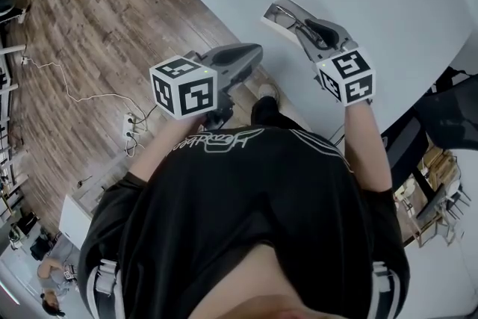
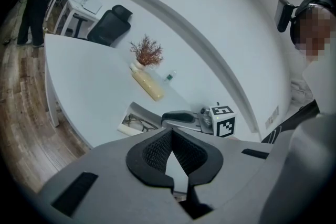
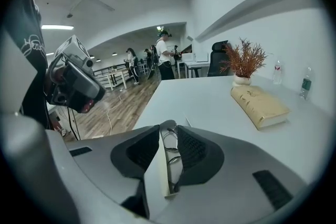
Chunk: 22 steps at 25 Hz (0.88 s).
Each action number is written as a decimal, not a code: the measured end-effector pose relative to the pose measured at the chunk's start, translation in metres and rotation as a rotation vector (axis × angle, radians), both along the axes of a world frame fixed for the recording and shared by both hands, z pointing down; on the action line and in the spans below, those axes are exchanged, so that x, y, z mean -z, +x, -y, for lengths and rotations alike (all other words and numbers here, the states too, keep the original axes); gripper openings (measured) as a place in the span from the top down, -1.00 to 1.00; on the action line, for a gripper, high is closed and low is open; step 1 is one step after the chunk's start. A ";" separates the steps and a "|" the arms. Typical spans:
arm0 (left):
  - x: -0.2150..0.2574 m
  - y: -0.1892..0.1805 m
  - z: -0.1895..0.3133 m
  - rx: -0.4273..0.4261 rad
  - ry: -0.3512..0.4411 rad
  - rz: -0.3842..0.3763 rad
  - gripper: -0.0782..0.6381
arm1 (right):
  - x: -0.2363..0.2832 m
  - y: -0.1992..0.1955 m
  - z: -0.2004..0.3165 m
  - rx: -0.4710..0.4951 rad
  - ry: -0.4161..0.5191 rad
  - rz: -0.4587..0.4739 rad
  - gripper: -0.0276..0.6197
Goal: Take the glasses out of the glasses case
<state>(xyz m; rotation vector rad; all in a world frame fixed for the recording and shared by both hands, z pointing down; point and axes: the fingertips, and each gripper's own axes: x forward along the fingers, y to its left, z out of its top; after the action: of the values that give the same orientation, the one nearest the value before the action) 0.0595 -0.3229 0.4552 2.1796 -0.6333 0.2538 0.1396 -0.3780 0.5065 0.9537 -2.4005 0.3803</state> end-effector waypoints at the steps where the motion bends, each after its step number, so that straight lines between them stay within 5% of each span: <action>1: -0.001 0.000 0.001 0.003 -0.002 -0.001 0.76 | -0.005 0.000 0.002 0.006 -0.006 -0.020 0.68; 12: -0.009 0.001 0.005 0.012 -0.026 0.003 0.76 | -0.046 0.006 0.014 0.094 0.022 -0.320 0.68; 22: -0.016 0.000 0.012 0.019 -0.041 0.001 0.76 | -0.058 0.007 0.019 0.140 0.080 -0.476 0.68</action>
<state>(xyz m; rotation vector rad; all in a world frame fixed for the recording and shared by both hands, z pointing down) 0.0598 -0.3352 0.4713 2.1335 -0.6434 0.2562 0.1468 -0.3973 0.5642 0.7969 -2.0377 -0.0001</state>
